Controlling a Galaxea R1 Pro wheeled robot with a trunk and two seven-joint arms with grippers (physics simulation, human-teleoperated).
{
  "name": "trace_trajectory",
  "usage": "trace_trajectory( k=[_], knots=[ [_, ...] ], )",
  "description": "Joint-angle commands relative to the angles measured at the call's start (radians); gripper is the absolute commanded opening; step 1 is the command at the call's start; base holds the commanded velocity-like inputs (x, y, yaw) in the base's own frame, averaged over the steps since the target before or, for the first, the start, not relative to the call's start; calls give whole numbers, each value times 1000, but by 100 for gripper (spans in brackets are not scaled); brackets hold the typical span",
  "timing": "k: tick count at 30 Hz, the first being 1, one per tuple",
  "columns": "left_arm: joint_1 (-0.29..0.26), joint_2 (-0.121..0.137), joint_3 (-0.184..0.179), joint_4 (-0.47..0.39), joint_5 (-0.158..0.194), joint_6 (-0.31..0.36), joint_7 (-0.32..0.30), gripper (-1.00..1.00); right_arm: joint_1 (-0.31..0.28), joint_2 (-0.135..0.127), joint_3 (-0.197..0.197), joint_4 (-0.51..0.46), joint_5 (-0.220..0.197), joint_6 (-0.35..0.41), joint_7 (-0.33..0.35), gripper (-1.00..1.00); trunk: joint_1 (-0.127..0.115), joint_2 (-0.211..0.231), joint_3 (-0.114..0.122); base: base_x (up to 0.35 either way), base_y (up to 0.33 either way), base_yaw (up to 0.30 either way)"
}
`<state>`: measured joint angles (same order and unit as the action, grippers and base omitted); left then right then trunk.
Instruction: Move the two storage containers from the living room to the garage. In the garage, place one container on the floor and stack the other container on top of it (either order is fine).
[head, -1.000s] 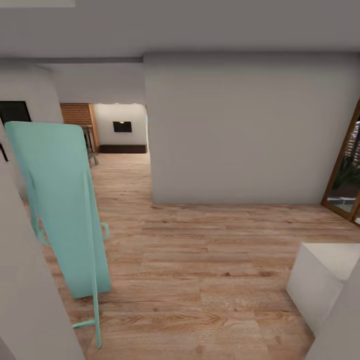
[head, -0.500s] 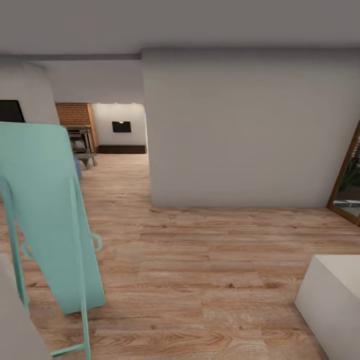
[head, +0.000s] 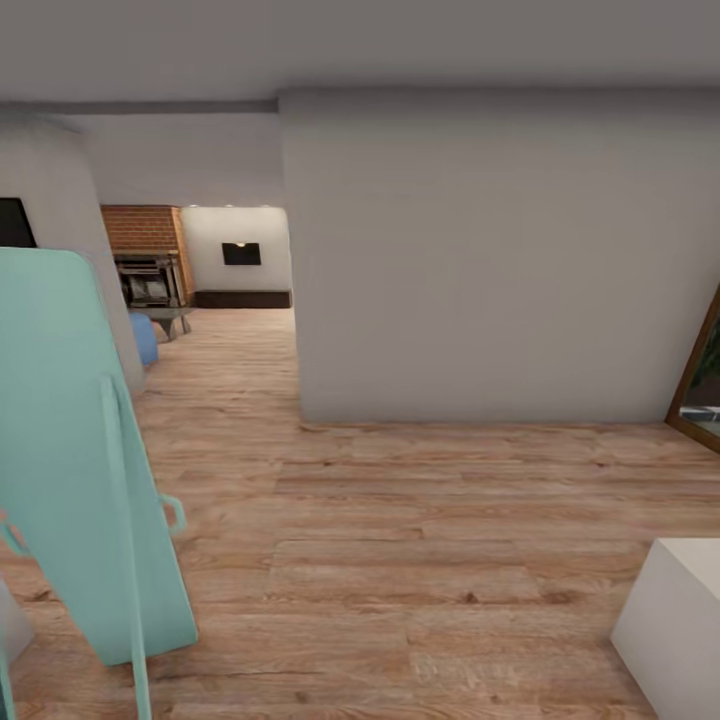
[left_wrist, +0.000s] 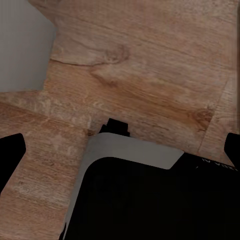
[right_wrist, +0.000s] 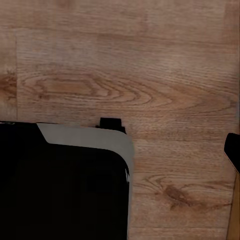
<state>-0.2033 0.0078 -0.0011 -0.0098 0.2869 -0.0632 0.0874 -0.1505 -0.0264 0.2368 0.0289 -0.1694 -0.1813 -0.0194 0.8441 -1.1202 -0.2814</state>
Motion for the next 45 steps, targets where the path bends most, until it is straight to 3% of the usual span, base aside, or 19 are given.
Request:
trace_trajectory(
  k=[1,32,45],
  knots=[
    [-1,0,-1,1,4,-3,2,100,-1,0,9,3,-10,-6,-1,100,1,-1,-1,325,0,0],
    [-1,0,-1,1,9,-4,2,100,-1,0,7,2,-12,-1,0,100,1,-1,-1,325,0,0],
    [-1,0,-1,1,9,-4,2,100,-1,0,24,2,5,-4,3,100,1,-1,-1,325,0,0]
  ],
)
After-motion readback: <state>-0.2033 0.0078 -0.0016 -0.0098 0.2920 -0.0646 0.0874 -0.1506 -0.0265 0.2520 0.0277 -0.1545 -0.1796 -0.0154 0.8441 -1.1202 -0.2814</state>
